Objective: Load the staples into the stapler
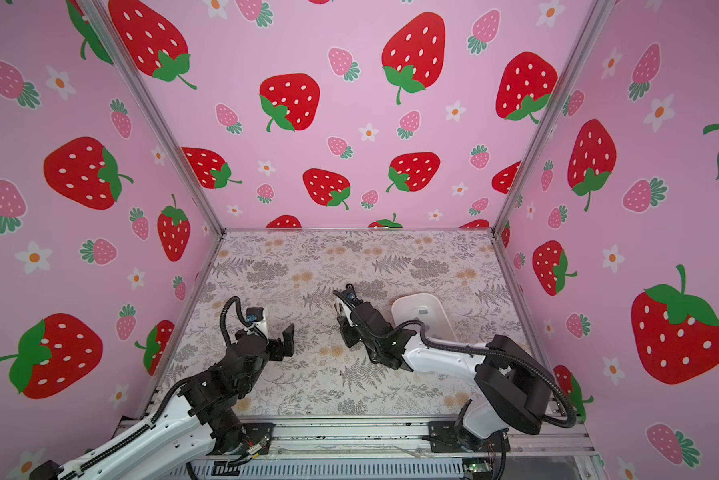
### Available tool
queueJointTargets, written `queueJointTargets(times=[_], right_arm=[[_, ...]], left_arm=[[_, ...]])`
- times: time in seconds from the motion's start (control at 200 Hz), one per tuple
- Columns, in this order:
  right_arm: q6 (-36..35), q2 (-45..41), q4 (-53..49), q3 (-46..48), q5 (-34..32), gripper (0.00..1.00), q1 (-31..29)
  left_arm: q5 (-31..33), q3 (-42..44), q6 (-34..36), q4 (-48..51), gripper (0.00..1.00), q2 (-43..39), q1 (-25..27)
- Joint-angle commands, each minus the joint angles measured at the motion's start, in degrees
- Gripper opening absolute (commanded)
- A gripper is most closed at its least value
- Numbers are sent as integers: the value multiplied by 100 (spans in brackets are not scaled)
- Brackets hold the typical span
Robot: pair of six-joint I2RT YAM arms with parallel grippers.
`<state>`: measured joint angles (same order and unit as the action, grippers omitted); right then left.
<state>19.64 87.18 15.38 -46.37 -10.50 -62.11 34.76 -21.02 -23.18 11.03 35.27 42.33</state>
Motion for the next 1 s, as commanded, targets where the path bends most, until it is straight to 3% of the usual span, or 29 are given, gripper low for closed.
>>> queueJointTargets(times=[0.0,0.06,0.135,0.28,0.73,0.995], right_arm=[[-68,473,-664,-587,133,0,-318],[-100,762,-951,-904,44,0,-418],[-59,1115,-1337,-1188,103,0,-460],[-4,1405,-1396,-1297,241,0,-460],[-227,2341,-1458,-1724,359,1,-451],[-309,2541,-1442,-1784,520,6,-453]], left_arm=[[927,-32,-560,693,99,62,-13],[1053,-17,-963,975,99,92,-14],[732,39,-813,890,99,26,-11],[732,123,-886,1059,99,-370,-10],[563,782,-758,1471,99,-3000,-7],[488,820,-702,1402,99,-3014,-13]])
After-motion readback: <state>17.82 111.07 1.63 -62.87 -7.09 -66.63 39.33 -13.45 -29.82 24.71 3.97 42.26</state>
